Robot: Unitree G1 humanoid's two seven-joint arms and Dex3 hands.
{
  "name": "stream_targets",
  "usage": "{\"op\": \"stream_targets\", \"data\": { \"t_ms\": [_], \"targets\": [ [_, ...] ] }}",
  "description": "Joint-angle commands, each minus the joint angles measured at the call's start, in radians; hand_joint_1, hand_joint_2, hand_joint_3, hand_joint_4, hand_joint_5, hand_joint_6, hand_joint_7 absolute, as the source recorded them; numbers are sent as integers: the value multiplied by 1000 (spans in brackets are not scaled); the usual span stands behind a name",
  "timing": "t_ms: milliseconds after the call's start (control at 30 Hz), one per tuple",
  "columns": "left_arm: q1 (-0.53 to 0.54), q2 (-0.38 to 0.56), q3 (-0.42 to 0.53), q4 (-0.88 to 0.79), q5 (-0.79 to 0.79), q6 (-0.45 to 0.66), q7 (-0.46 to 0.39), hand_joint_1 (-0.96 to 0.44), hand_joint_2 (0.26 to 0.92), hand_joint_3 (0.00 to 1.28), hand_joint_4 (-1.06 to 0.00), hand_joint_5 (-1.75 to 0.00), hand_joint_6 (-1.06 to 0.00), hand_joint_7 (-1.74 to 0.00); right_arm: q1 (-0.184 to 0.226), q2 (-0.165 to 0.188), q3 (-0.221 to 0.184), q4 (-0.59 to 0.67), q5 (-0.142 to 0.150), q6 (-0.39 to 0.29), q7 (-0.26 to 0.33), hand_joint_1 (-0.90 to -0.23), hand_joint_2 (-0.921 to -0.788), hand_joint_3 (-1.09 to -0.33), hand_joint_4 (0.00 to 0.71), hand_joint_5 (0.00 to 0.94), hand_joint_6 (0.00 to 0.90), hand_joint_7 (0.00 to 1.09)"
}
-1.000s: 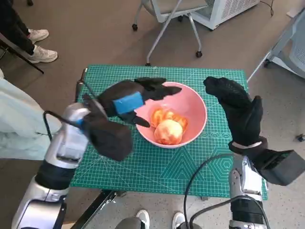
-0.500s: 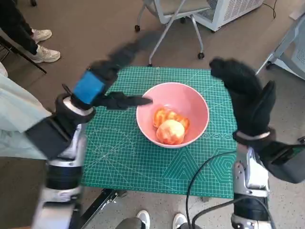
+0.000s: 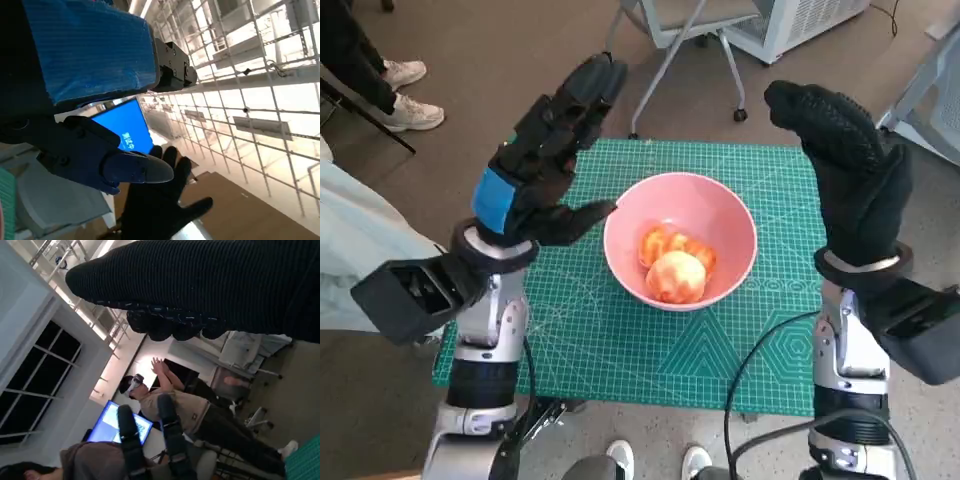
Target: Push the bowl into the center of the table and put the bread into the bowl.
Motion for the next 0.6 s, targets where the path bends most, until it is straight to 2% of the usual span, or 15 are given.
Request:
{"op": "stream_targets", "data": {
  "t_ms": [33,233,600],
  "targets": [
    [12,-11,-10,-14,55,-60,18,-626,921,312,-86,-1,-222,-12,11,-10,4,2,-7,15,-10,-686,-921,-806,186,0,57,539],
    [19,-20,-23,-13,114,-98,50,-661,921,311,-87,-2,-203,-4,20,-19,5,-19,-6,31,-13,-688,-921,-805,186,1,61,533],
    [13,-32,-24,-12,93,-71,64,-682,921,309,-82,0,-186,0,31,-29,1,-67,-5,84,-25,-712,-921,-786,190,2,71,519]
  ]
}}
